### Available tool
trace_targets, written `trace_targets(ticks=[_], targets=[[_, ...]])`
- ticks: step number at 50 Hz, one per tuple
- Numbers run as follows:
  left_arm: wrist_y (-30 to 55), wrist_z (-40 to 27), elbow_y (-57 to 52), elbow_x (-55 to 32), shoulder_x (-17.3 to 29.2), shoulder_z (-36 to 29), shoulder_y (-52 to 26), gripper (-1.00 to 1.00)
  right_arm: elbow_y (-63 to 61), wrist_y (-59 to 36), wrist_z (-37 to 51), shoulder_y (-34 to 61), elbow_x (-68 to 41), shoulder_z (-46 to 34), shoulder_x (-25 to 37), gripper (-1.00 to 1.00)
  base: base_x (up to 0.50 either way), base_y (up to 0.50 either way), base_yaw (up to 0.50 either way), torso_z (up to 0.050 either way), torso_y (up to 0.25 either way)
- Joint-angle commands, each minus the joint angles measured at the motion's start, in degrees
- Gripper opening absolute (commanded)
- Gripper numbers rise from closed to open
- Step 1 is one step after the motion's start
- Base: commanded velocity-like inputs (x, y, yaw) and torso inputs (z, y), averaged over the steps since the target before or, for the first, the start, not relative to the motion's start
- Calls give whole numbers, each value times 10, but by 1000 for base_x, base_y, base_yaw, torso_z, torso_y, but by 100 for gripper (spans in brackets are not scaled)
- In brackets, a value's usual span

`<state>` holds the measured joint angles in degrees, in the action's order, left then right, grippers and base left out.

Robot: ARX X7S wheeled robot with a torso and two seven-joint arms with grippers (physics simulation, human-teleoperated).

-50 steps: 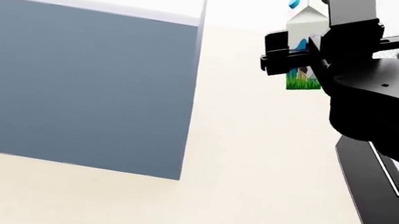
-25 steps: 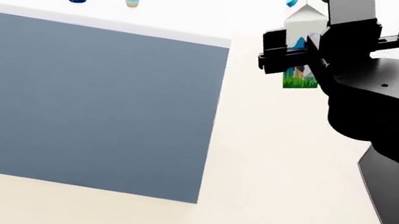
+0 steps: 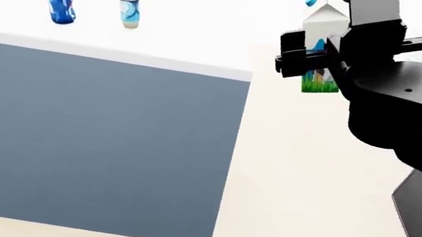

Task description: Move the drinks to the dining counter.

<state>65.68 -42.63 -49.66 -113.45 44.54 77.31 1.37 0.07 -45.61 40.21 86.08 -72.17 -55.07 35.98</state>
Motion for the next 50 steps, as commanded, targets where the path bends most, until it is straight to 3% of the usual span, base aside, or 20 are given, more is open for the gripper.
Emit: trace_targets(ticks=[1,24,50], targets=[[0,1,0,4,-1,-2,0,100,0,-9,-3,9,20,1,-1,-100,-380,486,0,0,0],[1,5,1,8,-2,-1,1,100,-2,-1,-3,3,16,8,0,-100,-330,493,0,0,2],[-2,4,-2,9,-3,-2,4,100,-4,4,-9,0,14,11,2,-100,-38,492,0,0,2]])
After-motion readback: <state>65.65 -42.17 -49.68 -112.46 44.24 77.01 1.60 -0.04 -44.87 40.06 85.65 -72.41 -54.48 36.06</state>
